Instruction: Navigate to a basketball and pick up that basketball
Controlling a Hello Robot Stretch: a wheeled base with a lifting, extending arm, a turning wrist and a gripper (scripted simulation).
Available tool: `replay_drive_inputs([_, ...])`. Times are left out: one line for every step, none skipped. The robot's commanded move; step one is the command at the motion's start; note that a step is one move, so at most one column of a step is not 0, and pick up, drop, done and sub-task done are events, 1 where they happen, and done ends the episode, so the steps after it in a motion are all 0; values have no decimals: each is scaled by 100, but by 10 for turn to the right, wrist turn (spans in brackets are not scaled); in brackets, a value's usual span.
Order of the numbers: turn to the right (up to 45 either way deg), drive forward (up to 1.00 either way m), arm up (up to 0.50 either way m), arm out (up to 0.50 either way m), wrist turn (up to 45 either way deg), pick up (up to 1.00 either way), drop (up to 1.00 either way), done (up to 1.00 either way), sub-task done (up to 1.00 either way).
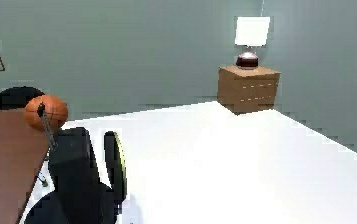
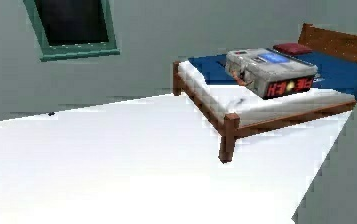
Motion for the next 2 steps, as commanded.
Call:
replay_drive_inputs([450, 0, 0, 0, 0, 0, 0, 0, 0])
replay_drive_inputs([450, 0, 0, 0, 0, 0, 0, 0, 0])
